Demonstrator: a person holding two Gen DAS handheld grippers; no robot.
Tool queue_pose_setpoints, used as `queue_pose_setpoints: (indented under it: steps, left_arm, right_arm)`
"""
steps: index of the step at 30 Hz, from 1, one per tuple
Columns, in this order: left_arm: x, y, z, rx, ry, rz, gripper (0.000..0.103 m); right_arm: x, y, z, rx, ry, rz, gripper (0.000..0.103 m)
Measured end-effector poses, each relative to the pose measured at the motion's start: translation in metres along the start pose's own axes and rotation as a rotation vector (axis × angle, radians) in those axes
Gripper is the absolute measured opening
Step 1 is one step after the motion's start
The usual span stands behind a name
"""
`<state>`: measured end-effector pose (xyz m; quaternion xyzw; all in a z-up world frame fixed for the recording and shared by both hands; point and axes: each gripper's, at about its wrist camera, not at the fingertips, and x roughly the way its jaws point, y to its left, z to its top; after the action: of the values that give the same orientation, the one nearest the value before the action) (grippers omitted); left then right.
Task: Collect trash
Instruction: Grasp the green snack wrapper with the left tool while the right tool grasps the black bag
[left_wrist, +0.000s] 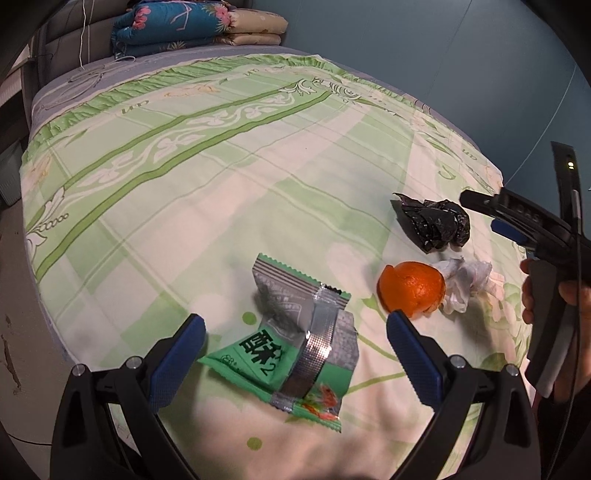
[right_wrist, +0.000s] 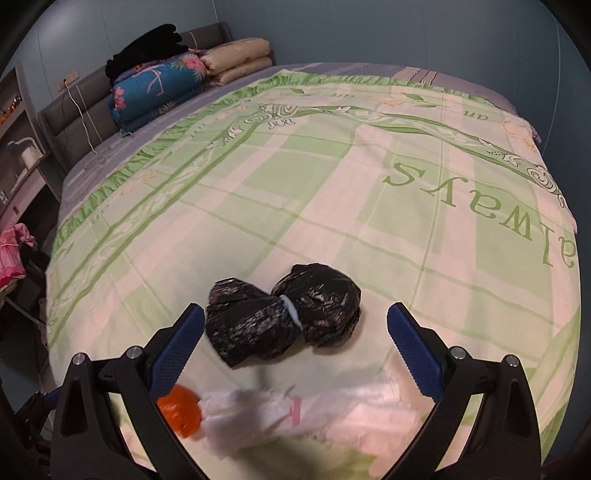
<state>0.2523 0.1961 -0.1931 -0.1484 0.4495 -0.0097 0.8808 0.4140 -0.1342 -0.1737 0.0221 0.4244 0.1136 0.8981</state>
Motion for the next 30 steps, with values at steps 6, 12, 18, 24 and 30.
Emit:
queue_pose_setpoints:
  steps: [6, 12, 18, 24, 30]
  left_arm:
    - [0.013, -0.001, 0.0, 0.001, 0.023, -0.014, 0.095]
    - [0.015, -0.004, -0.002, 0.039, 0.016, -0.007, 0.095]
    - [0.016, -0.007, -0.003, 0.07, 0.01, 0.017, 0.075]
    - [0.016, -0.006, -0.004, 0.073, 0.007, 0.026, 0.061]
    - [0.011, -0.004, -0.005, 0.068, 0.012, -0.011, 0.057]
  right_arm:
    - [0.041, -0.013, 0.004, 0.047, 0.068, -0.048, 0.095]
    - [0.062, -0.015, 0.003, 0.056, 0.086, -0.054, 0.095]
    - [0.071, -0.005, 0.003, 0.03, 0.119, -0.068, 0.082]
    - [0.072, 0.007, 0.001, -0.003, 0.124, -0.075, 0.064]
    - [0.067, 0.016, 0.0, -0.01, 0.123, -0.083, 0.039]
